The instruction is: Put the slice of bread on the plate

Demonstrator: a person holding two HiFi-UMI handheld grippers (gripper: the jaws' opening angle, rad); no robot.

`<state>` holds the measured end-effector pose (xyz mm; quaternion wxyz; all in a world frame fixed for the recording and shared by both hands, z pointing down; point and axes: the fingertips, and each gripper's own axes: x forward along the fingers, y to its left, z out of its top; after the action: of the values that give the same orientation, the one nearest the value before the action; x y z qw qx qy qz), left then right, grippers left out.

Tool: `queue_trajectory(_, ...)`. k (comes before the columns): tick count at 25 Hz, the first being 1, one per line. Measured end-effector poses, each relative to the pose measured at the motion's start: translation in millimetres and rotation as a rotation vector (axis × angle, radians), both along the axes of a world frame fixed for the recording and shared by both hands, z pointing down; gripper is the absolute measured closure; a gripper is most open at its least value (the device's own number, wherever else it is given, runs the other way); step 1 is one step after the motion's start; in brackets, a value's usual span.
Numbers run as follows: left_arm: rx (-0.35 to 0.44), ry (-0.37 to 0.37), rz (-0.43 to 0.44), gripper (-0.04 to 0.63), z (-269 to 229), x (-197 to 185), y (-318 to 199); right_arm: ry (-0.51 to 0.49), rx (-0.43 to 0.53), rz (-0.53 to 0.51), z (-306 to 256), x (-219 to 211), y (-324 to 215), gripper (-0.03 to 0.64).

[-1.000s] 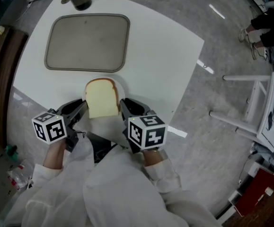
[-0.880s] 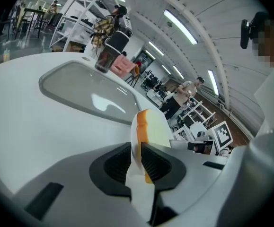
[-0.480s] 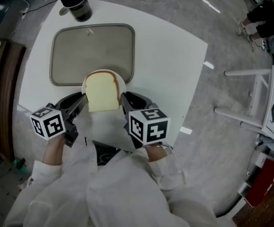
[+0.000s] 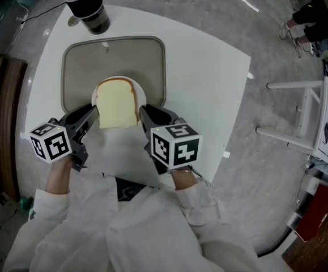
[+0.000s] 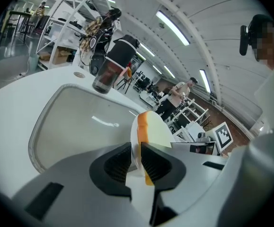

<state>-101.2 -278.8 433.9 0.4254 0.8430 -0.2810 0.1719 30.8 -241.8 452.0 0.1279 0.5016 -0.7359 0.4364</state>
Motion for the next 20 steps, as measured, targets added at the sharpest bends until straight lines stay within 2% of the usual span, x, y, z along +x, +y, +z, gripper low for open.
queue_trajectory(10, -0.02, 0.029, 0.009, 0.528, 11, 4, -37, -0.061, -0.025, 0.099, 13, 1, -26, 0.561)
queue_trajectory(20, -0.025, 0.02, 0.006, 0.528, 23, 5, -64, -0.119, -0.021, 0.159, 28, 1, -48, 0.561)
